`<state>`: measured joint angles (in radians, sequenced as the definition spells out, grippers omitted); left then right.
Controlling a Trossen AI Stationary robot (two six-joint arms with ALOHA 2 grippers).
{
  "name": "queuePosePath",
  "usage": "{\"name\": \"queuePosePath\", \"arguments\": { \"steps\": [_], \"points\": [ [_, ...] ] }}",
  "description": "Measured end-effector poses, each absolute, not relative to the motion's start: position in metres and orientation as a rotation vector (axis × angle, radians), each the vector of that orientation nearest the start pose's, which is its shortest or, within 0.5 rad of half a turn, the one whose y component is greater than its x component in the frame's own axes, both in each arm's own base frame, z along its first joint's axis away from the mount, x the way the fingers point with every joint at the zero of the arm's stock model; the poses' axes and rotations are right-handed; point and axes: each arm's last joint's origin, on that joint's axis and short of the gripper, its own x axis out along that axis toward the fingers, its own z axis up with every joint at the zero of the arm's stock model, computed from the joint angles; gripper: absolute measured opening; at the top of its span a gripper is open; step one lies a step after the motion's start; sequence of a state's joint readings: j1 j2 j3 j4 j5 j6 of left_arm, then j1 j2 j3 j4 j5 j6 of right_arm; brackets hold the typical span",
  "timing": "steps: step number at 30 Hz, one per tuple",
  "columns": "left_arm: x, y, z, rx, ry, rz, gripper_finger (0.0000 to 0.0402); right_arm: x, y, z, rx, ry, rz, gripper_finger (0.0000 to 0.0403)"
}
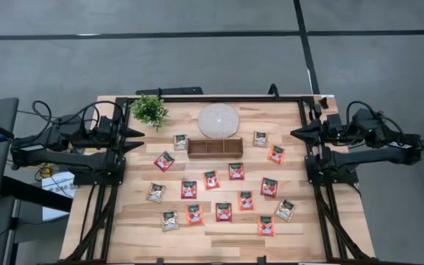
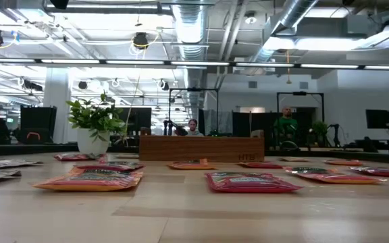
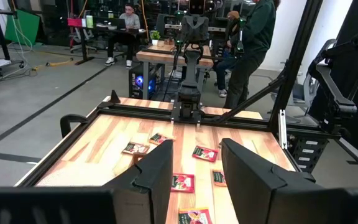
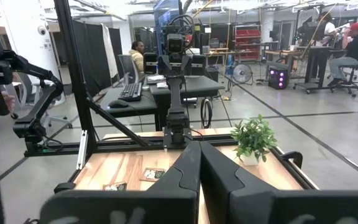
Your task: Pick & Place Tea
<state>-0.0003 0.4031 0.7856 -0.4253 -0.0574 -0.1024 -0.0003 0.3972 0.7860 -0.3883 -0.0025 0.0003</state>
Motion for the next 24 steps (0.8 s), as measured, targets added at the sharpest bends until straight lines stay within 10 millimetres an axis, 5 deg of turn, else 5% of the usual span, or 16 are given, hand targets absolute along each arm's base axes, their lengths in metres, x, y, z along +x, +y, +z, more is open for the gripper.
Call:
{"name": "queuePosePath", "arguments": {
  "steps": [24],
  "points": [
    [0.0795, 0.0025, 0.3520, -0.137, 0.017, 0.088, 0.0131, 0.0772, -0.0001, 0.3541, -0.032, -0.001, -0.001, 0.0000]
  ]
}}
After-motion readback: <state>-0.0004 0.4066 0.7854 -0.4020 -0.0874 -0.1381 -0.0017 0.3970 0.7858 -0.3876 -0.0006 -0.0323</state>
